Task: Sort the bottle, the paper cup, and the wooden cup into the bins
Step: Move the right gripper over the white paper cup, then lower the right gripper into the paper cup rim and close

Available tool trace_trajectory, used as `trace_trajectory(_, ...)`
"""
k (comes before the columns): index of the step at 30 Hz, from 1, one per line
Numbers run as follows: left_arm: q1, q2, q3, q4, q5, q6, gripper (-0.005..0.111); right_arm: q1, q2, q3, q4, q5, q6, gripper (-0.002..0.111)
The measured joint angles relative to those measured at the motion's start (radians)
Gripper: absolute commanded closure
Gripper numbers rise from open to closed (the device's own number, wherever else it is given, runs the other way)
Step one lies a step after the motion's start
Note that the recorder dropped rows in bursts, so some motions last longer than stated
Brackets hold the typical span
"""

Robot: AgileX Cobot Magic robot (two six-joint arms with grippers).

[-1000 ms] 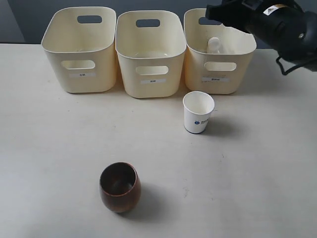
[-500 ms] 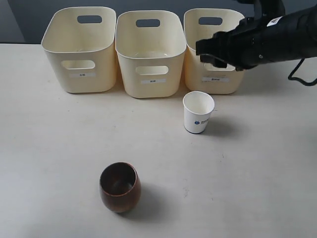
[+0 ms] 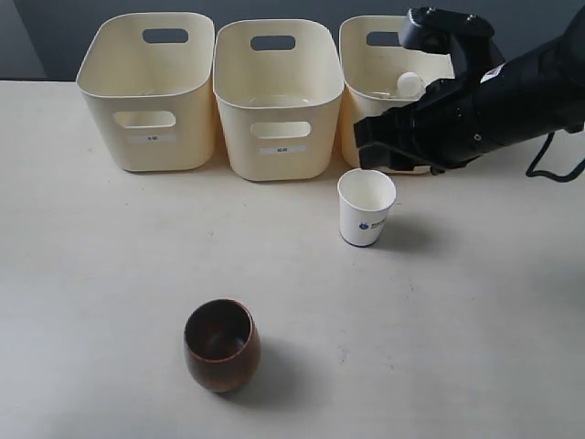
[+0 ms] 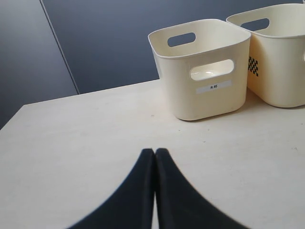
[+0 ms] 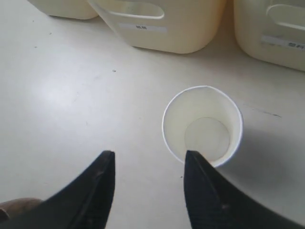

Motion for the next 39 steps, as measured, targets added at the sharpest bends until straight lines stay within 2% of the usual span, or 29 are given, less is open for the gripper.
trace_trajectory(10, 0.000, 0.000, 0.000, 0.000, 0.000, 0.000, 0.107, 0.000, 0.086, 0.000, -0.023, 0.013, 0.018, 0.064)
trace_trajectory(24, 0.000, 0.000, 0.000, 0.000, 0.000, 0.000, 0.107, 0.000, 0.120, 0.000, -0.232, 0.019, 0.252, 0.064)
trace_trajectory(39, 0.000, 0.000, 0.000, 0.000, 0.000, 0.000, 0.107, 0.000, 0.193, 0.000, -0.245, -0.128, 0.310, 0.064)
